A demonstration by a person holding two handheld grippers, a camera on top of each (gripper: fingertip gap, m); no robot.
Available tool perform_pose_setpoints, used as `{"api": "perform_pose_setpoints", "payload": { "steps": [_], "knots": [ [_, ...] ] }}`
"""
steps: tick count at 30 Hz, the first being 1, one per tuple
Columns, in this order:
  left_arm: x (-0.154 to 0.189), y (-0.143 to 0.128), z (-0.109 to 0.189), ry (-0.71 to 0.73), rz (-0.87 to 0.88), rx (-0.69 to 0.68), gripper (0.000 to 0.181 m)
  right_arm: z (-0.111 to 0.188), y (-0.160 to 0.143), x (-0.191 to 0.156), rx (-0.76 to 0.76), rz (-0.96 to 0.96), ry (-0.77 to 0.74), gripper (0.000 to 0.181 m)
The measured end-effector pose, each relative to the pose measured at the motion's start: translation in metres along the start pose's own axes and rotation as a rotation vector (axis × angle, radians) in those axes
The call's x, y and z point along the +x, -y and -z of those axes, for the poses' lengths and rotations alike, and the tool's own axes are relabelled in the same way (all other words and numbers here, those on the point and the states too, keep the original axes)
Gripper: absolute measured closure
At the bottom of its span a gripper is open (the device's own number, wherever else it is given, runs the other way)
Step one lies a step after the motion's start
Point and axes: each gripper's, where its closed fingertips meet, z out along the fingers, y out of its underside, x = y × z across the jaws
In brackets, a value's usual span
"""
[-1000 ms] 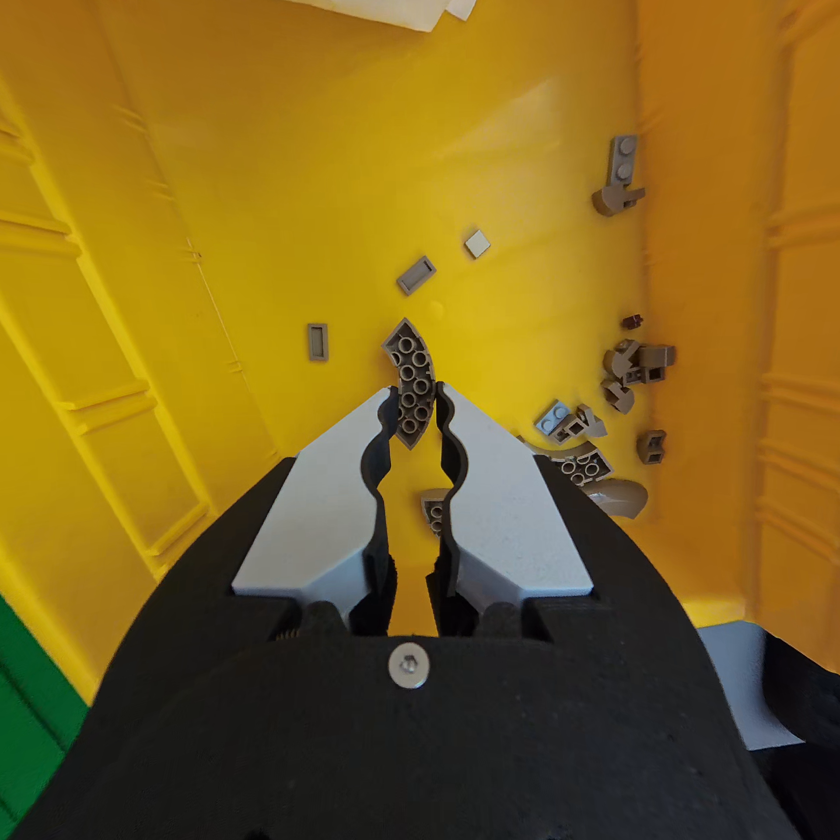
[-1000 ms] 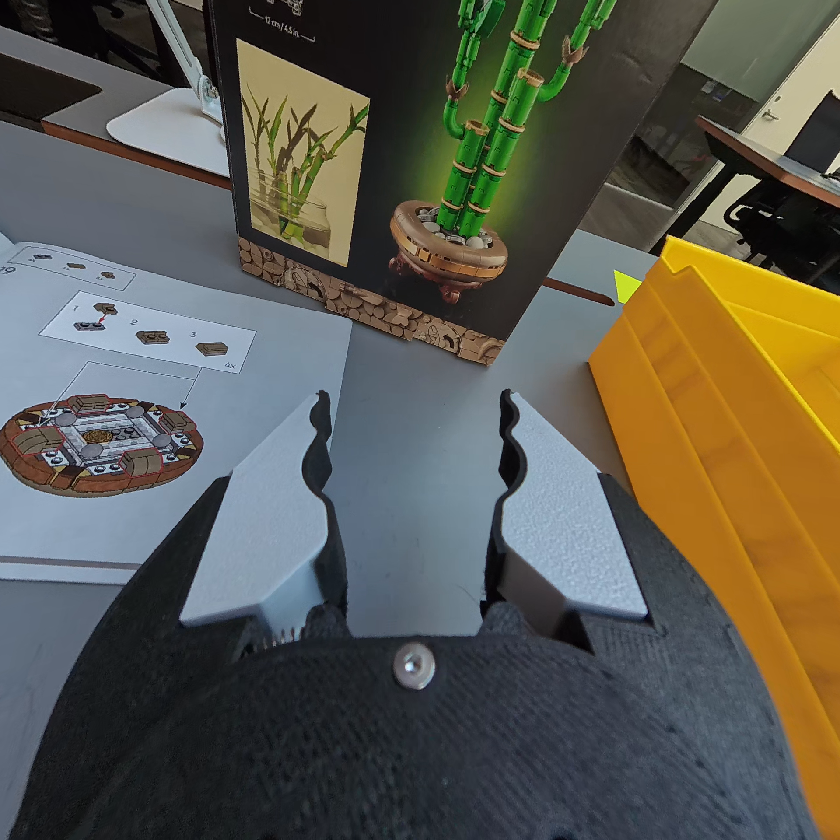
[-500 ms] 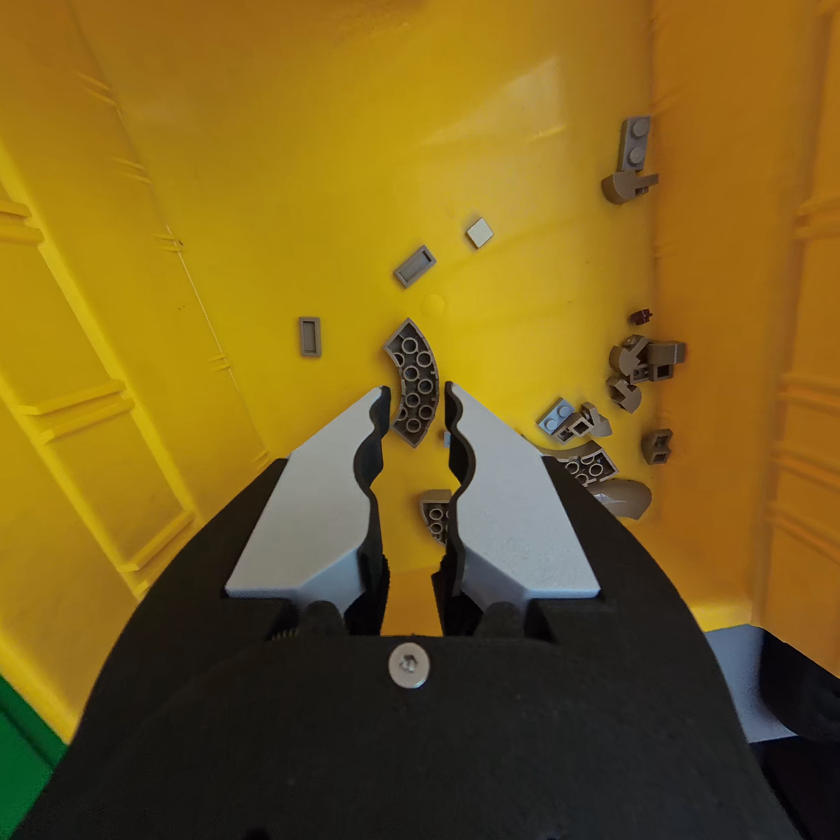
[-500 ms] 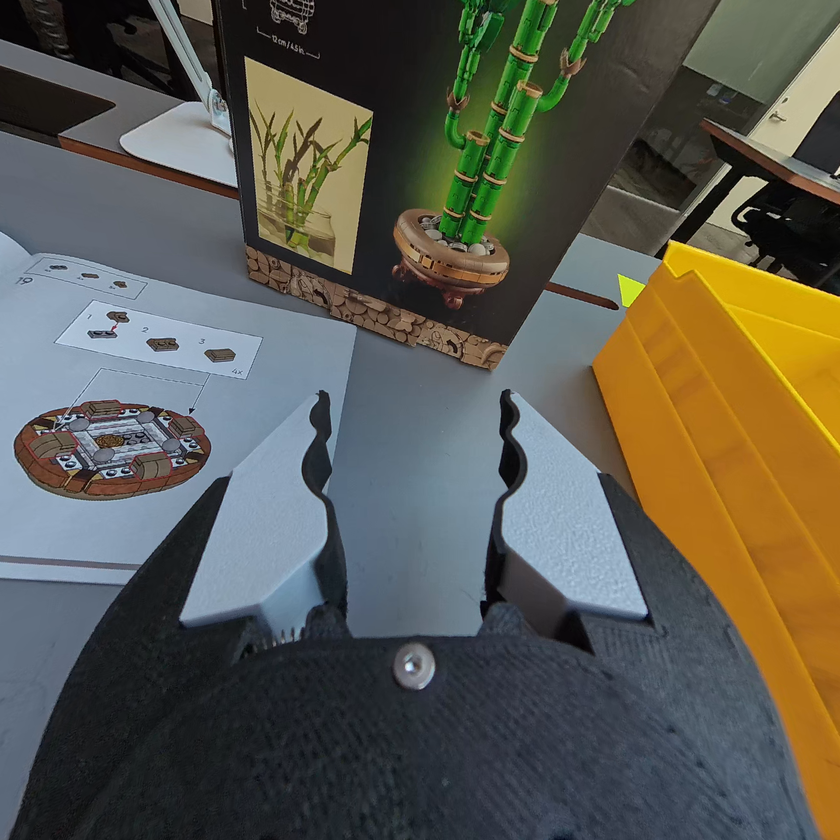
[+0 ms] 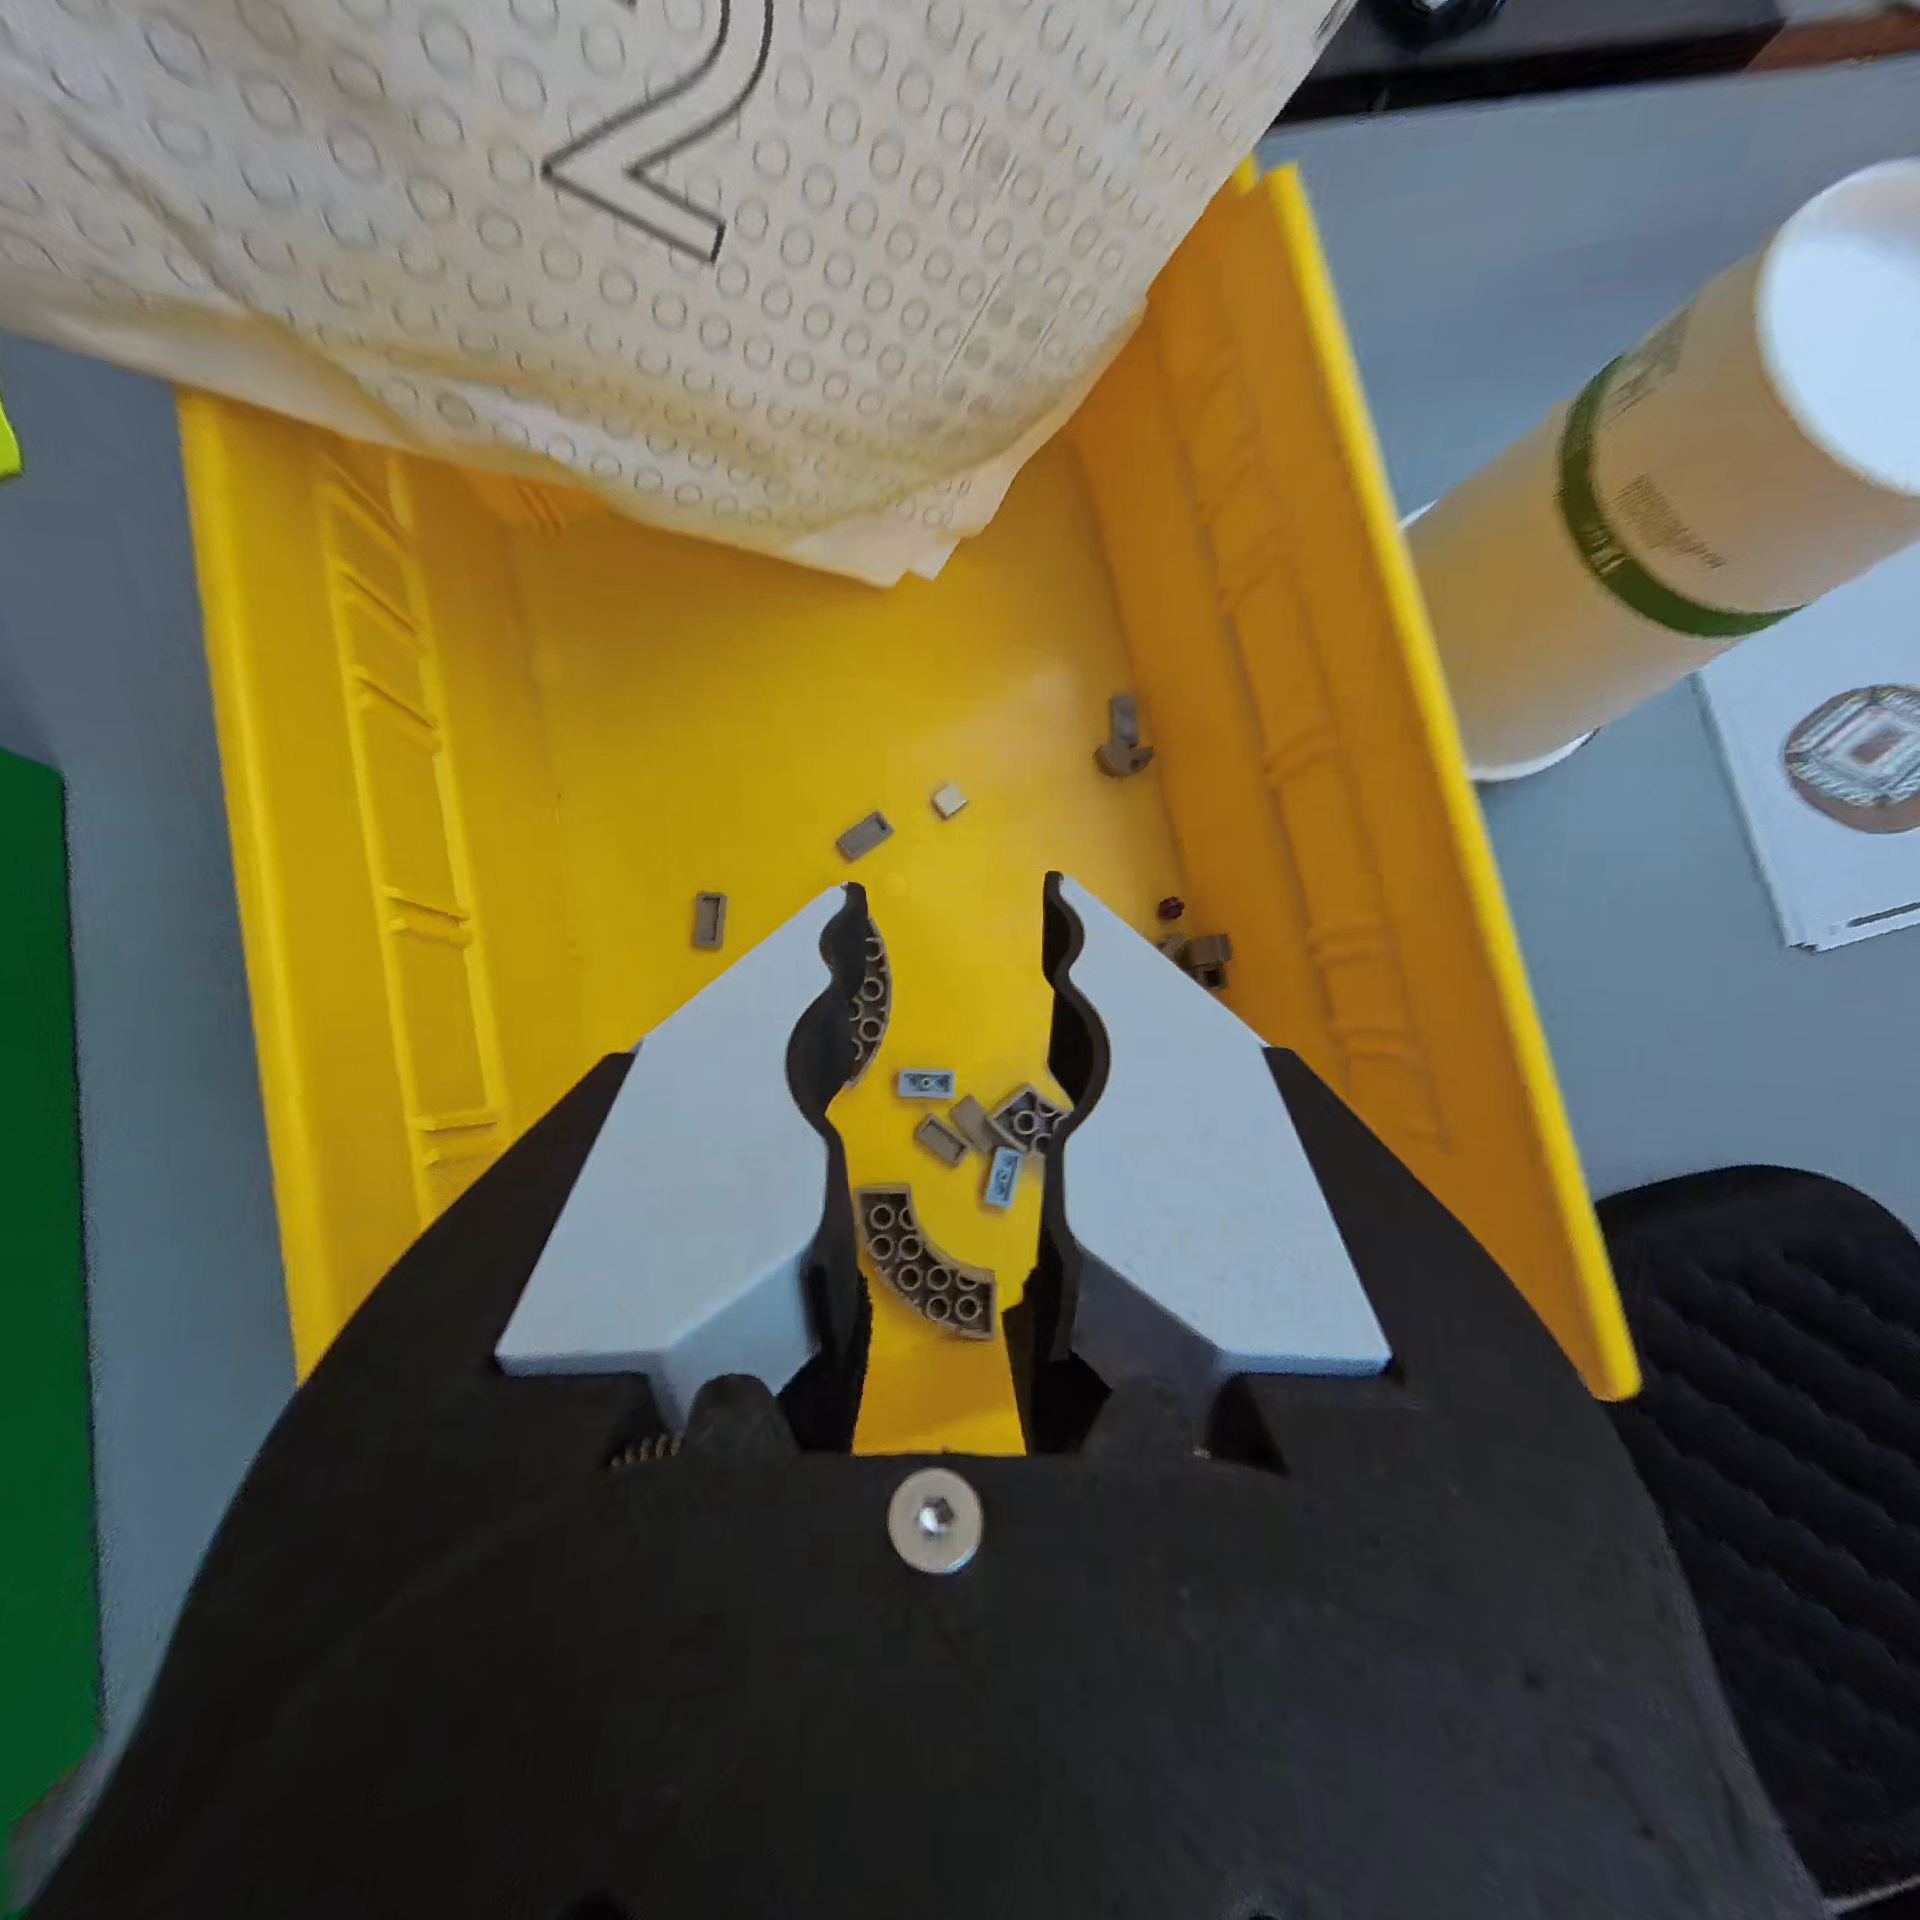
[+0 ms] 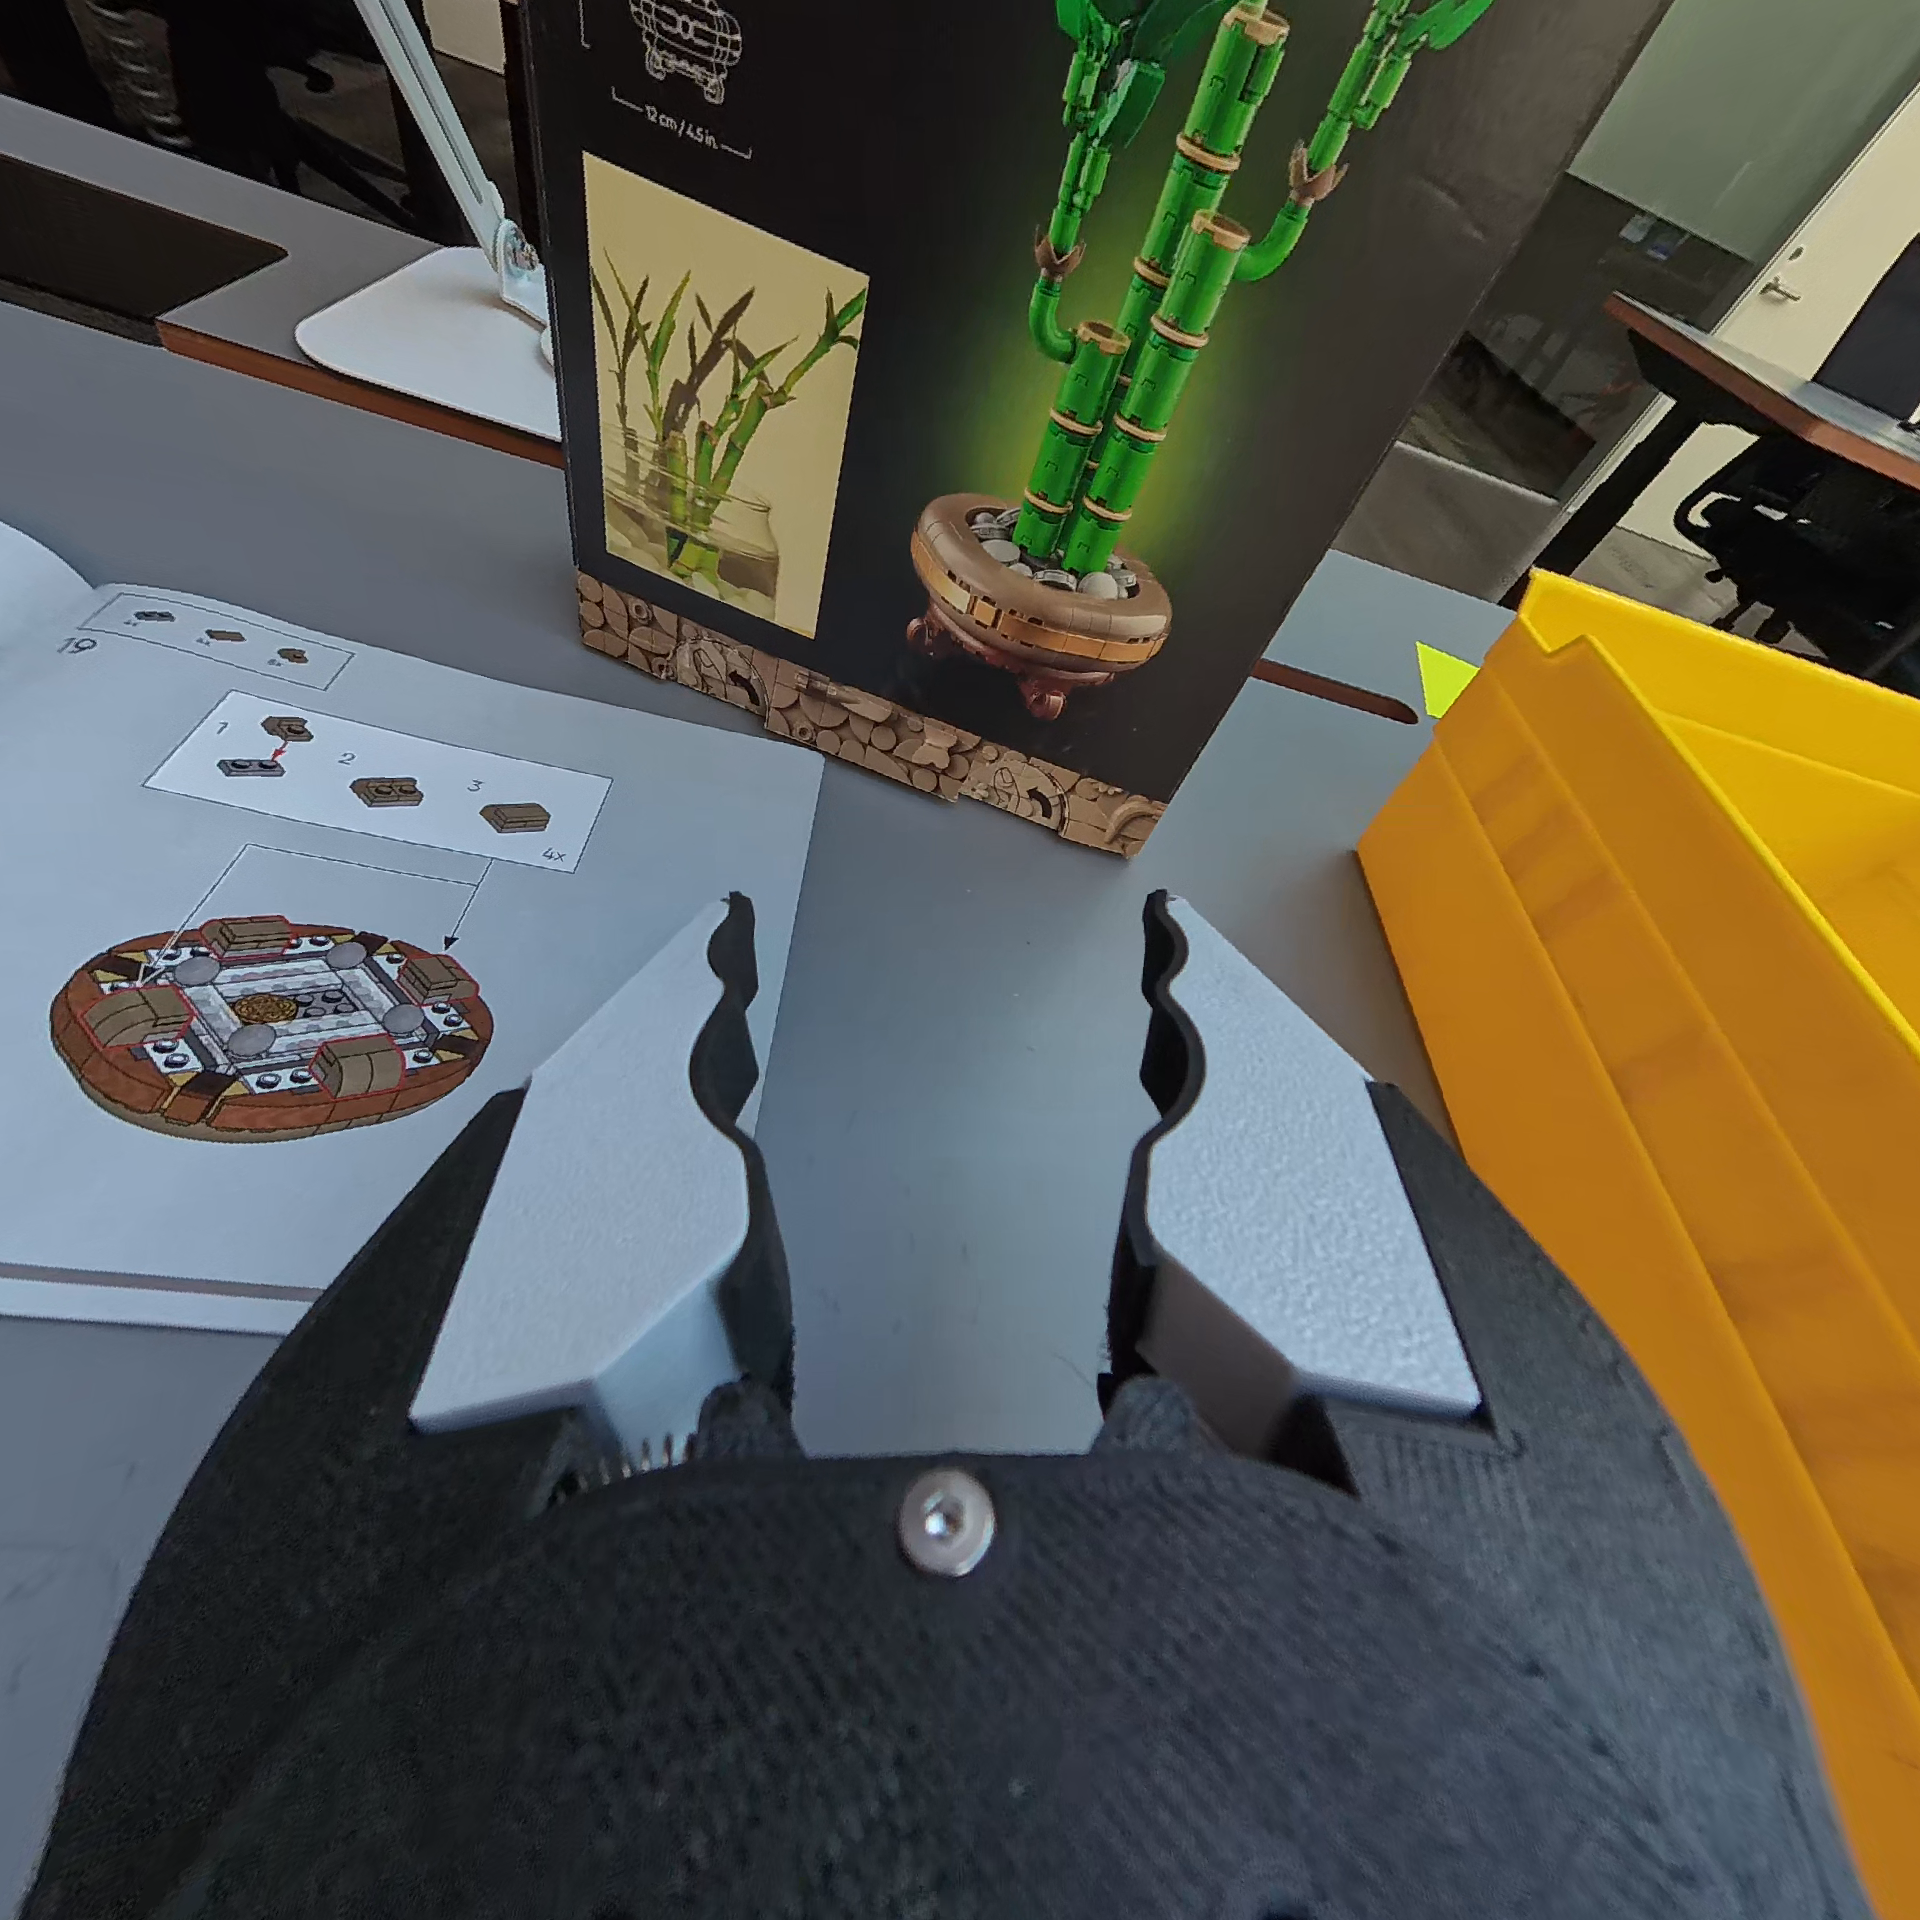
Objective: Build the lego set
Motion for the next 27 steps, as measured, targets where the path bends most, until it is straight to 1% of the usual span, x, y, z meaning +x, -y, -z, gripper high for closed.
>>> {"api": "perform_pose_setpoints", "payload": {
  "steps": [1,4,7,9,10,12,14,17,19,21,25,27],
  "knots": [
    [0.008,0.007,0.010,-0.015,0.003,0.073,0.149,0.000,0.001,0.000,0.003,0.000,0.001,0.107],
    [0.033,0.020,0.042,-0.059,0.007,0.293,0.147,0.000,0.003,-0.002,0.012,0.007,0.002,0.107],
    [0.060,0.020,0.071,-0.137,0.027,0.472,0.141,0.001,0.005,-0.004,0.026,0.017,0.005,0.107],
    [0.079,0.013,0.082,-0.225,0.045,0.525,0.132,0.002,0.008,-0.005,0.042,0.023,0.009,0.107],
    [0.086,0.007,0.084,-0.259,0.059,0.520,0.126,0.002,0.009,-0.006,0.048,0.027,0.009,0.107],
    [0.095,-0.004,0.089,-0.285,0.069,0.521,0.122,0.002,0.011,-0.007,0.060,0.035,0.010,0.107],
    [0.095,-0.011,0.095,-0.251,0.054,0.550,0.122,0.003,0.014,-0.008,0.076,0.044,0.013,0.108],
    [0.089,-0.019,0.103,-0.144,-0.008,0.590,0.125,0.004,0.017,-0.011,0.094,0.052,0.020,0.110],
    [0.090,-0.020,0.112,-0.089,-0.067,0.625,0.130,0.005,0.019,-0.012,0.107,0.056,0.025,0.113],
    [0.093,-0.018,0.123,-0.050,-0.123,0.671,0.131,0.007,0.022,-0.013,0.123,0.057,0.032,0.115],
    [0.090,-0.016,0.139,0.030,-0.150,0.728,0.128,0.011,0.028,-0.016,0.157,0.059,0.048,0.129],
    [0.090,-0.016,0.144,0.028,-0.142,0.743,0.126,0.011,0.027,-0.018,0.157,0.065,0.058,0.136]
  ]
}}
